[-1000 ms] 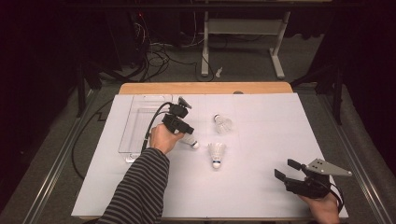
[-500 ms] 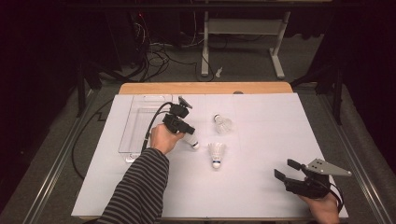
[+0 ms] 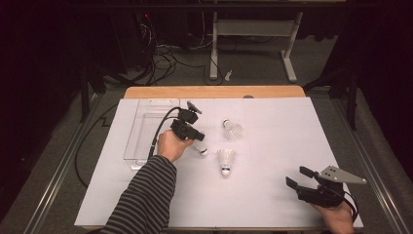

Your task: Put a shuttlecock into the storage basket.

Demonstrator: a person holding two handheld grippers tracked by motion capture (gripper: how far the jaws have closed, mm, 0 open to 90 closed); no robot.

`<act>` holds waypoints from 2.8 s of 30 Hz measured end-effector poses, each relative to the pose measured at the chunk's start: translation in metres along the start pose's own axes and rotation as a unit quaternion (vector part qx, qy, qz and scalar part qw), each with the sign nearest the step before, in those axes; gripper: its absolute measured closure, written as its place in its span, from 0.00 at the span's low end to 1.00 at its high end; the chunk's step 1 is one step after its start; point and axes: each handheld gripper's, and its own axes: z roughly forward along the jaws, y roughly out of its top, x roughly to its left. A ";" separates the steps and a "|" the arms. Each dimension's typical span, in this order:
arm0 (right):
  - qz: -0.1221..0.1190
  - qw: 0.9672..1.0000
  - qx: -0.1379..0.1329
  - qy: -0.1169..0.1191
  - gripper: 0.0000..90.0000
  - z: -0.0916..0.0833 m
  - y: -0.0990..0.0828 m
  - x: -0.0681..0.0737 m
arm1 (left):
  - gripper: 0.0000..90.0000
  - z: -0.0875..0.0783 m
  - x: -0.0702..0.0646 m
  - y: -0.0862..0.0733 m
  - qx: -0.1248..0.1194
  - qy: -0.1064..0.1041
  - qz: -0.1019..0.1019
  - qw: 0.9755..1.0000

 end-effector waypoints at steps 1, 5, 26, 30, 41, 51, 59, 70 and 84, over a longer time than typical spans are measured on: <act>0.000 1.000 0.000 0.000 0.35 0.000 0.000 0.000 | 0.99 0.000 -0.001 0.000 -0.001 -0.001 -0.001 1.000; 0.000 1.000 -0.002 0.000 0.35 0.000 0.000 0.000 | 0.99 -0.001 -0.001 -0.001 -0.002 -0.003 0.001 1.000; -0.001 1.000 -0.001 -0.001 0.35 0.000 0.000 0.000 | 0.99 -0.008 -0.004 -0.004 -0.017 -0.011 0.008 1.000; -0.003 1.000 0.000 -0.001 0.35 0.000 0.000 0.000 | 0.99 -0.011 -0.004 -0.005 -0.021 -0.014 0.010 1.000; -0.003 1.000 0.001 -0.001 0.35 0.000 0.000 0.000 | 0.99 -0.017 -0.007 -0.007 -0.030 -0.016 0.015 0.999; -0.003 1.000 0.001 -0.001 0.35 0.000 0.000 0.000 | 0.99 -0.023 -0.010 -0.008 -0.036 -0.017 0.022 0.999; -0.002 1.000 0.002 -0.001 0.35 0.000 0.000 0.000 | 0.99 -0.028 -0.012 -0.010 -0.044 -0.018 0.028 0.998; -0.003 1.000 0.002 -0.001 0.35 0.000 0.000 0.000 | 0.99 -0.035 -0.015 -0.013 -0.056 -0.018 0.031 0.998; -0.003 1.000 0.001 -0.002 0.35 0.000 0.000 0.000 | 0.99 -0.046 -0.015 -0.018 -0.077 -0.019 0.030 0.996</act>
